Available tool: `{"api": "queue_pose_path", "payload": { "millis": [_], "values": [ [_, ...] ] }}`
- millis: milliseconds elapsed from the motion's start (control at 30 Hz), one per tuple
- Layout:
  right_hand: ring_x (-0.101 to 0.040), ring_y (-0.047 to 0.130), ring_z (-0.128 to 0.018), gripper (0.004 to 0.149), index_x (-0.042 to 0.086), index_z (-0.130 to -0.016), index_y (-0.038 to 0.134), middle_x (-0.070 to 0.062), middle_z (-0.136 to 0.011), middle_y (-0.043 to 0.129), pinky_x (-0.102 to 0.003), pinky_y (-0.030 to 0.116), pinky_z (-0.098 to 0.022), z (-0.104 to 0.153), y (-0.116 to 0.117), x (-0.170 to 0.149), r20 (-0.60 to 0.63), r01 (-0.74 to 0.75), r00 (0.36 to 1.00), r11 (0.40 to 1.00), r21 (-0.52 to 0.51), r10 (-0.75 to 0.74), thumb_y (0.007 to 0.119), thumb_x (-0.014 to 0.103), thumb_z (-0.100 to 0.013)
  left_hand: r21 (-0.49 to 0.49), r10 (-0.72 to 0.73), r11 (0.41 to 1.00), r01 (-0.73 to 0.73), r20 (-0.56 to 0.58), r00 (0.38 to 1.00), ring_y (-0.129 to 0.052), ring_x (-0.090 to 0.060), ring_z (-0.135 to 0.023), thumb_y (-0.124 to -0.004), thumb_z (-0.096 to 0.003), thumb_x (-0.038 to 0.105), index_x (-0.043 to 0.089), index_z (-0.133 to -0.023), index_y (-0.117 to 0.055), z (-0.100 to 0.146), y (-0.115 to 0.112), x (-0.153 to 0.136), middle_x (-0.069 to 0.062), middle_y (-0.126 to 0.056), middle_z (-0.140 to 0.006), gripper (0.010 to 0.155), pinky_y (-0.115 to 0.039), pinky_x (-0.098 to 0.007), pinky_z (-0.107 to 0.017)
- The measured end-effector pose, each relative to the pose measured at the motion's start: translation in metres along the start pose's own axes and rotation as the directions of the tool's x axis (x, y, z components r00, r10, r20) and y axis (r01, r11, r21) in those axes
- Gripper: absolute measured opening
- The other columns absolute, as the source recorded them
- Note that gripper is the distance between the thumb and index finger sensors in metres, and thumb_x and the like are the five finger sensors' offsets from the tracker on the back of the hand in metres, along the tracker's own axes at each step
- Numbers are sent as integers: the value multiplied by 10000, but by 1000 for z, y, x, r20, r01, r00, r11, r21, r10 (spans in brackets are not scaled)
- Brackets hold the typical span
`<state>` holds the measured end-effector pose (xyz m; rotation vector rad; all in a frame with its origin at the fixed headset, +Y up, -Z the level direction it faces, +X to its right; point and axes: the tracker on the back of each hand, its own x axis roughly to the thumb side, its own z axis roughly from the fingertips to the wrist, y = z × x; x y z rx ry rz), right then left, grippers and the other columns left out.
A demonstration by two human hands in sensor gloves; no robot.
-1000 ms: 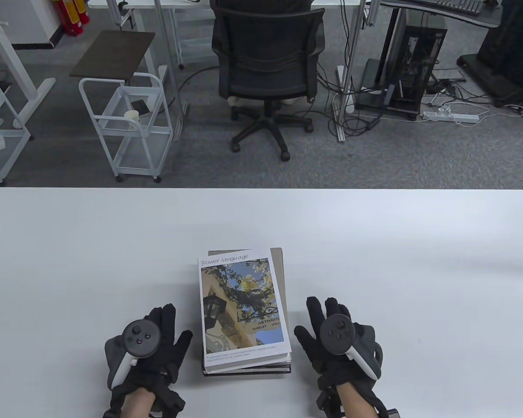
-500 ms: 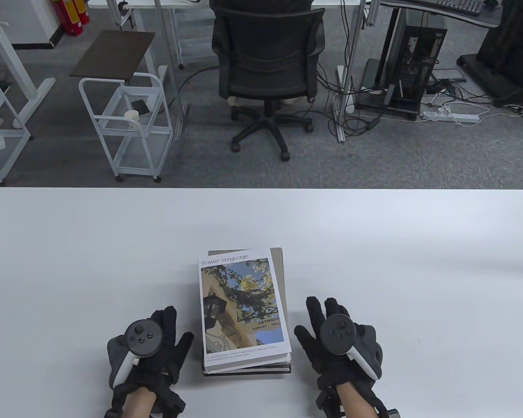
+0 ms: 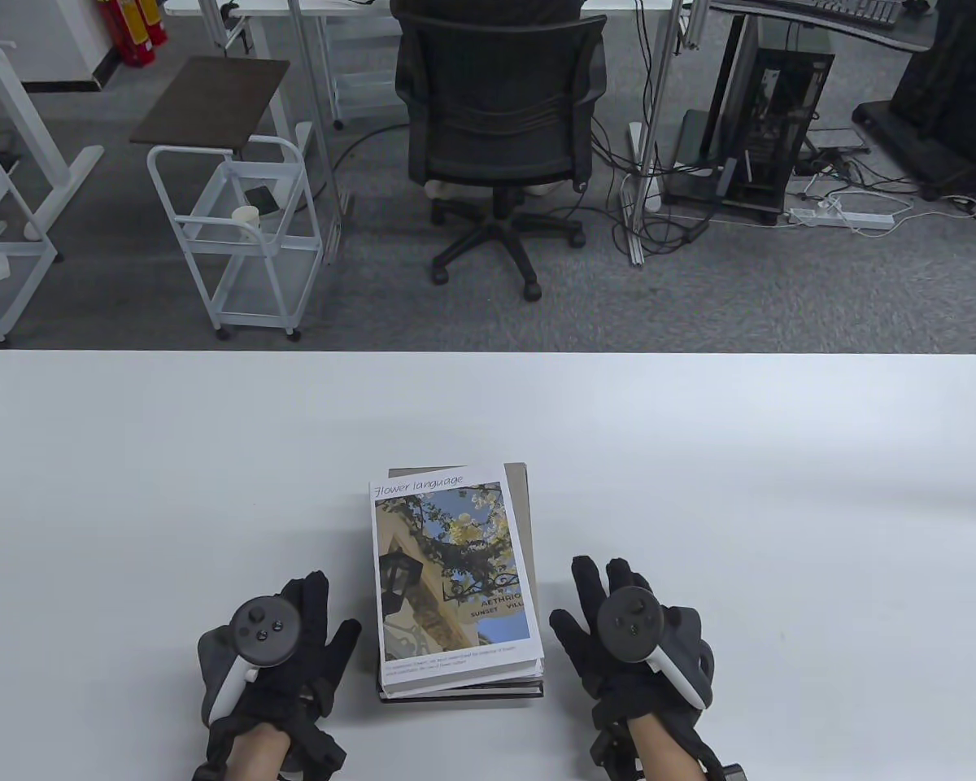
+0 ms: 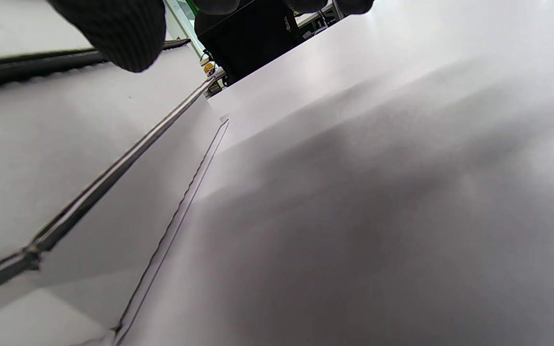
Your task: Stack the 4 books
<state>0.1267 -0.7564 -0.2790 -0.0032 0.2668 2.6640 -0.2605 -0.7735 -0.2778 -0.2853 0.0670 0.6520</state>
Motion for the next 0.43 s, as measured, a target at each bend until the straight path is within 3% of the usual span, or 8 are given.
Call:
{"api": "queue_pose_path", "payload": {
  "millis": [433],
  "values": [
    [-521,308,-1098,710,302,-1184,232,-224,-1210,239,-753,368,-766,0,-2,1,13,-1,1000,1000,-12,2,618,575,-655,-4,20,1000,-20,0,1000,-120,-352,-1059,-579,-502,560,292,-1081,-148,-1,0,-1,-56,-83,-1118,770,-198,-612,-747]
  ]
}}
